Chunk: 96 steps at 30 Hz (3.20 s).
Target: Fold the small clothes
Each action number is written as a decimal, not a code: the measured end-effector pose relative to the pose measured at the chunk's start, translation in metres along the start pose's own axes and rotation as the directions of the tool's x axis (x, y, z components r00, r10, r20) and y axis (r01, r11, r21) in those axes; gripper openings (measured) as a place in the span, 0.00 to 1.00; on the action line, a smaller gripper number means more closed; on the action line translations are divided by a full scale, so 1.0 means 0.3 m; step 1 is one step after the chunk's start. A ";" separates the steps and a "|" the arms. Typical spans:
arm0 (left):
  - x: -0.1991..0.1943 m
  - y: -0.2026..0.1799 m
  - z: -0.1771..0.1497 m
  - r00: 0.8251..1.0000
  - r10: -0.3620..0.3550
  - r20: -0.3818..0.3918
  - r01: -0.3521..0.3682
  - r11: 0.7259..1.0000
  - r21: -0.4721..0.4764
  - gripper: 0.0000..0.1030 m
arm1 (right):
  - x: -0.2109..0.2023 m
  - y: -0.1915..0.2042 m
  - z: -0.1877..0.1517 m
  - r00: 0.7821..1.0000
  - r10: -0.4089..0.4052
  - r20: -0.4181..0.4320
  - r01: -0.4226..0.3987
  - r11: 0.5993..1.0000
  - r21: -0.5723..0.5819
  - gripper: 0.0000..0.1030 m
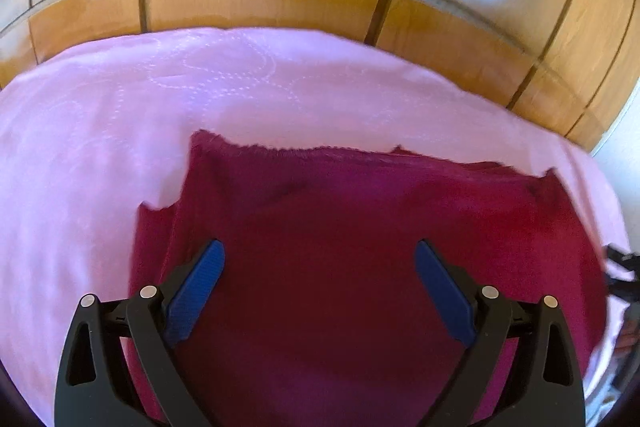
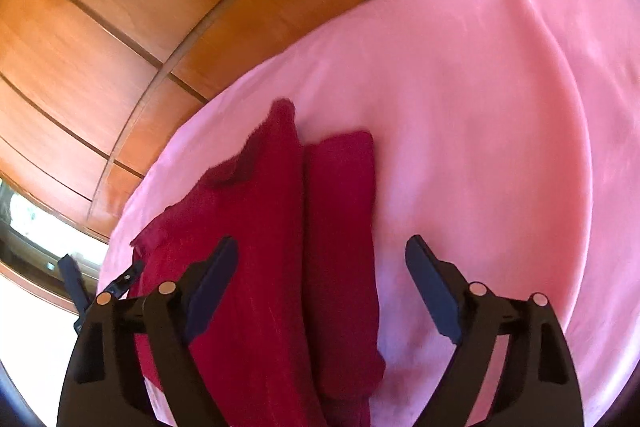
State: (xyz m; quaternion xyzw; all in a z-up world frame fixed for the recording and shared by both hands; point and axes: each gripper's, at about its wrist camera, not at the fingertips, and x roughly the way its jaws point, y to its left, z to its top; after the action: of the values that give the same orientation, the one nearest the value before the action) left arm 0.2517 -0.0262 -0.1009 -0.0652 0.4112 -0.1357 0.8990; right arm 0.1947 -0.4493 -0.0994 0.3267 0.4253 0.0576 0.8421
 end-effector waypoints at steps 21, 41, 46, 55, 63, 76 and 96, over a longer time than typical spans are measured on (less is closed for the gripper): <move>-0.339 0.106 -0.254 0.993 -0.019 0.119 0.028 0.997 -0.069 0.96 | -0.098 0.425 -0.080 0.996 0.089 0.015 -0.082 0.961 -0.266 0.21; -0.508 0.362 -0.278 0.987 -0.120 0.103 0.140 0.964 -0.225 0.96 | 0.391 1.155 -0.373 0.956 0.111 -0.271 -0.241 0.825 -0.512 0.19; -0.537 0.388 -0.264 0.978 -0.158 0.139 0.190 0.946 -0.263 0.96 | 0.437 1.176 -0.500 0.949 0.034 -0.312 -0.229 0.754 -0.616 0.20; -0.487 0.377 -0.205 0.922 -0.363 0.136 0.387 0.850 -0.358 0.96 | 0.197 1.076 -0.474 0.933 0.222 -0.284 -0.354 0.715 -0.602 0.72; -0.404 0.312 -0.173 0.888 -0.458 0.038 0.432 0.804 -0.408 0.96 | 0.121 0.888 -0.471 0.974 0.143 -0.177 -0.222 0.775 -0.592 0.63; -0.318 0.170 -0.141 0.961 -0.228 -0.159 0.206 0.968 -0.140 0.32 | 0.215 0.891 -0.723 0.961 0.077 -0.265 -0.245 0.678 -0.693 0.64; -0.338 0.328 -0.026 0.935 -0.345 0.085 0.353 0.879 -0.321 0.78 | 0.015 0.806 -0.433 0.959 0.216 -0.185 -0.283 0.776 -0.564 0.69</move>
State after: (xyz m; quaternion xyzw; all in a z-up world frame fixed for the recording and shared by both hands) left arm 0.2010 0.0979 -0.0554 -0.2898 0.3983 -0.2235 0.8411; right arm 0.1434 -0.1939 -0.0127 0.1014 0.3853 0.3146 0.8616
